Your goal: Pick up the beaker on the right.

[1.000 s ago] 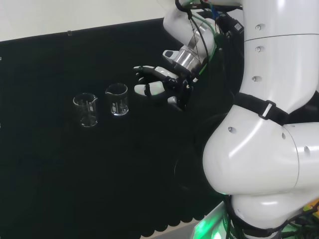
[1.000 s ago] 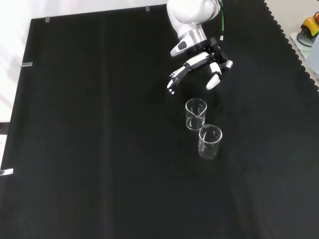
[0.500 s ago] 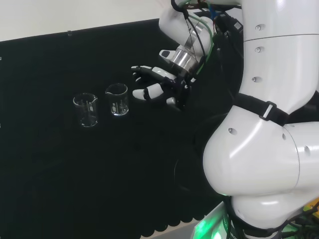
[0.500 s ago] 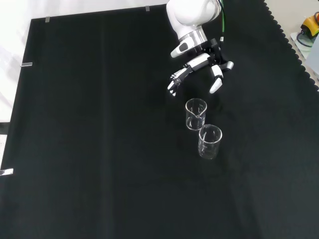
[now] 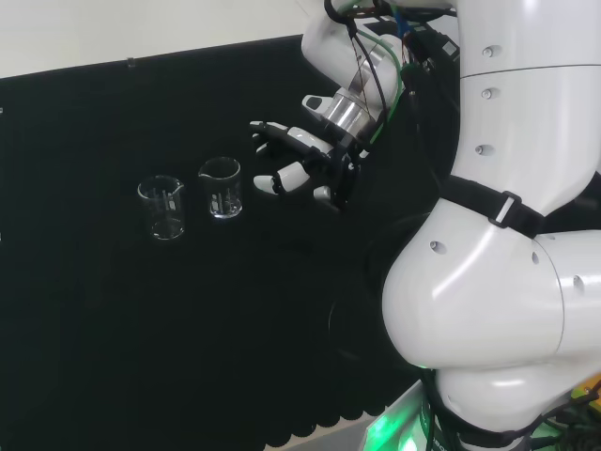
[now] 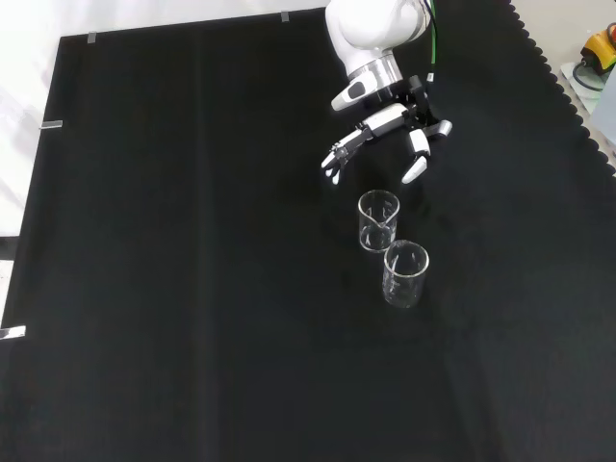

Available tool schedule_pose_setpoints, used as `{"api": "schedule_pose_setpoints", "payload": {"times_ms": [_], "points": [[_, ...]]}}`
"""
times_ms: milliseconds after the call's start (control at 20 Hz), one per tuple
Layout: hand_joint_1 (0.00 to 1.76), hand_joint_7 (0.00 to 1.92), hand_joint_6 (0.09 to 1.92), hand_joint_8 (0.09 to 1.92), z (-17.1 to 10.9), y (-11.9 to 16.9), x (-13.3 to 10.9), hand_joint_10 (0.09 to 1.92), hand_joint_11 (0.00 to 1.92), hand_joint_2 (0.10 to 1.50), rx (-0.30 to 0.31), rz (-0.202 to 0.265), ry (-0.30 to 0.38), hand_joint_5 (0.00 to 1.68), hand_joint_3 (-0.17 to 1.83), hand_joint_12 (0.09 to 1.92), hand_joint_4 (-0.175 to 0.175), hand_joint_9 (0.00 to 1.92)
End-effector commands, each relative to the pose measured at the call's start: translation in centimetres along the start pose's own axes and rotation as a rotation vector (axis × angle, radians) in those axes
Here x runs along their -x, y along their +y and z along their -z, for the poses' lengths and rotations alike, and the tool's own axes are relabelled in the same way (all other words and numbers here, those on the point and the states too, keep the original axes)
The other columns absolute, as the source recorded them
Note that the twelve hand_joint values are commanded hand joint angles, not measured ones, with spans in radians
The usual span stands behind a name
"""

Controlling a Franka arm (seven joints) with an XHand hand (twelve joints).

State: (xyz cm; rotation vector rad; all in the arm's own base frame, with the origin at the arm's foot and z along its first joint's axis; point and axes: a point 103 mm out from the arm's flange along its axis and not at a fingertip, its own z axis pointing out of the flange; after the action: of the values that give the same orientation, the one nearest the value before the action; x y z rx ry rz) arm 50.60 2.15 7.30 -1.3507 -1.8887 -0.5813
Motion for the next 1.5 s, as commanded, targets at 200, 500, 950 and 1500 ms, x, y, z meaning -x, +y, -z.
{"api": "schedule_pose_setpoints", "payload": {"times_ms": [200, 500, 950, 1500], "points": [[1.02, 0.25, 0.09, 0.63, -0.8, 0.0, 0.1, 0.60, 0.00, 0.29, -0.033, 0.007, 0.040, 0.26, 1.17, 1.31, -0.050, 0.40], [1.03, 0.30, 0.09, 0.65, 0.0, -0.8, 0.7, 0.60, 0.00, 0.29, -0.012, 0.013, 0.098, 0.30, 1.19, 1.31, -0.050, 0.42], [1.02, 0.29, 0.09, 0.64, 0.4, -1.4, 0.9, 0.60, 0.00, 0.28, 0.001, 0.028, 0.125, 0.29, 1.20, 1.30, -0.052, 0.42], [1.00, 0.26, 0.09, 0.63, -1.1, -0.6, 0.6, 0.59, 0.01, 0.28, 0.002, 0.033, 0.150, 0.28, 1.19, 1.31, -0.054, 0.42]]}}
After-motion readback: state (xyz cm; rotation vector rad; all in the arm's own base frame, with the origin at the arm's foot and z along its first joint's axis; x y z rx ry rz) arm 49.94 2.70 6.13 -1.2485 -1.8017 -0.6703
